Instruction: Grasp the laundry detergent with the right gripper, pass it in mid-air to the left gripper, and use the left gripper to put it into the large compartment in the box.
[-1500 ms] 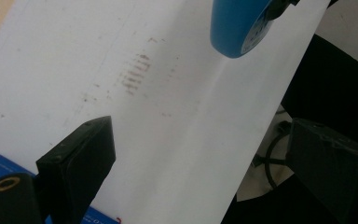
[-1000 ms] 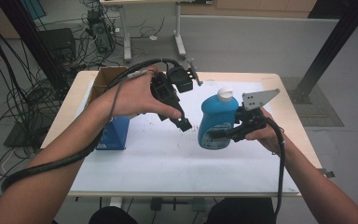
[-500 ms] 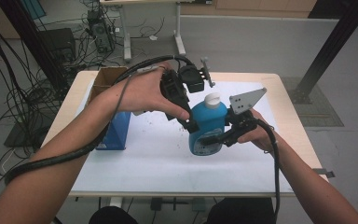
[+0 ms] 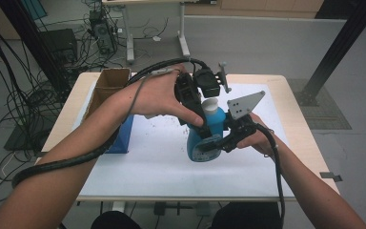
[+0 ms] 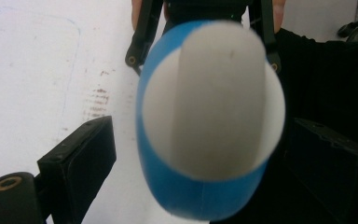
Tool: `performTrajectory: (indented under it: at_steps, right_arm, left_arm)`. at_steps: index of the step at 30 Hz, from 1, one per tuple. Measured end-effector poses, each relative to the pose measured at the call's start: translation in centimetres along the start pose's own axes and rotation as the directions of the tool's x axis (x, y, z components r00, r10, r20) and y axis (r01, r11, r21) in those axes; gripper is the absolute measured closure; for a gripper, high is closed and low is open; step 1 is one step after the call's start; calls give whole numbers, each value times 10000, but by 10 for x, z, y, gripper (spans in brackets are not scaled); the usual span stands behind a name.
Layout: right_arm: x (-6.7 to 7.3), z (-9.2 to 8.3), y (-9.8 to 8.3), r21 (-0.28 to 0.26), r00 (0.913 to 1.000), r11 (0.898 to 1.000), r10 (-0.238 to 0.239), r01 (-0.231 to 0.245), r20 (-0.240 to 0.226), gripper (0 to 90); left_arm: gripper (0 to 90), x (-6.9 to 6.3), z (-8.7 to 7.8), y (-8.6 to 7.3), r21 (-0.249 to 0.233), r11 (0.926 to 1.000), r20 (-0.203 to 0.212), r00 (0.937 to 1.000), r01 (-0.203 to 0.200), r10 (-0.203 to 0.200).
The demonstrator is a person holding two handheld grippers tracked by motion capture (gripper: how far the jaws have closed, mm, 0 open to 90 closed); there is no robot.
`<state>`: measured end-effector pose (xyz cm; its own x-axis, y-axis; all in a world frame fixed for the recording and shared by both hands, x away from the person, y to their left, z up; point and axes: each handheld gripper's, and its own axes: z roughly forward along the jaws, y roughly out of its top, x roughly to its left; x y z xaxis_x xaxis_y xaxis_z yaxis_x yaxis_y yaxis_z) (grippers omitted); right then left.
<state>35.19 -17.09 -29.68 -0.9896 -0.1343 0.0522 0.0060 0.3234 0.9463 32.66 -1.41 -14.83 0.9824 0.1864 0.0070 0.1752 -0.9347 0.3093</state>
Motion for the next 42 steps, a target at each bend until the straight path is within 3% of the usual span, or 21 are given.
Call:
performTrajectory:
  at_steps: [15, 42]
  right_arm:
    - [4, 6, 0, 36, 10000, 10000, -56, 57, -49, 436]
    - [1, 9, -2, 221, 10000, 9998, -9, 11, -94, 436]
  left_arm:
    - [91, -6, 7, 6, 187, 9998, 32, 10000, -52, 52]
    - [92, -2, 7, 2, 183, 9998, -94, 9999, 103, -102]
